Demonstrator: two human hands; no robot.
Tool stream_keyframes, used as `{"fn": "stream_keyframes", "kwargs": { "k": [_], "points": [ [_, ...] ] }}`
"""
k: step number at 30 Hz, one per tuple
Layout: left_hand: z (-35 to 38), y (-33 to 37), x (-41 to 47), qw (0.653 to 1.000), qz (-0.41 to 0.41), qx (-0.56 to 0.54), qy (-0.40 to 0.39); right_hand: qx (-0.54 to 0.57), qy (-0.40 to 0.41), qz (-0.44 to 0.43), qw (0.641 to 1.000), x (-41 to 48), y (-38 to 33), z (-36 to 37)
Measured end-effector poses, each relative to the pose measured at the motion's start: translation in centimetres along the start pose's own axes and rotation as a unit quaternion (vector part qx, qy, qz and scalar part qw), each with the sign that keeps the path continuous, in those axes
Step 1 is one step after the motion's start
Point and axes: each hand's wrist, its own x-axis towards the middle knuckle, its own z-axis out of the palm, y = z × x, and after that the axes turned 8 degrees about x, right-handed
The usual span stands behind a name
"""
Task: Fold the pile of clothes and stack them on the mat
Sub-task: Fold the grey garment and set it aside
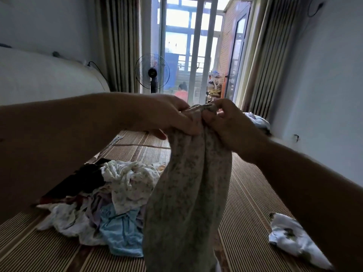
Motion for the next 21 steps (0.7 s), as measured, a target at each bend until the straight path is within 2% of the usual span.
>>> {"fn": "stream_keyframes", "kwargs": {
  "k": [3,5,8,11,14,17,21],
  "points": [
    [0.8,0.2,0.6,0.999,-0.004,0.009,0.042,0.073,-0.097,0.012,0.992,-1.9,1.7,0.6],
    [0.9,0.2,0.9,0.998,0.004,-0.013,0.065,0.092,-0.159,0.097,0.978,-3.8,3.5,0.8],
    [0.6,0.0,1.2,0.990,0.015,-0.080,0.113,0.092,-0.189,0.252,0.945,-6.4,7.5,1.3],
    [-0.5,-0.4,1.4,0.980,0.016,-0.116,0.162,0.111,-0.208,0.330,0.914,-8.9,10.0,1.6],
    [-1.6,-1.1,0.9,0.965,0.002,-0.181,0.188,0.205,-0.161,0.351,0.899,-10.5,11.5,0.5],
    [-2.8,-2.7,0.6,0.950,-0.032,-0.236,0.201,0.296,-0.098,0.322,0.894,-10.3,11.5,-2.1],
    [-3.3,-6.9,0.0,0.941,-0.065,-0.284,0.172,0.293,-0.041,0.265,0.918,-8.0,10.0,-6.3]
  ]
}}
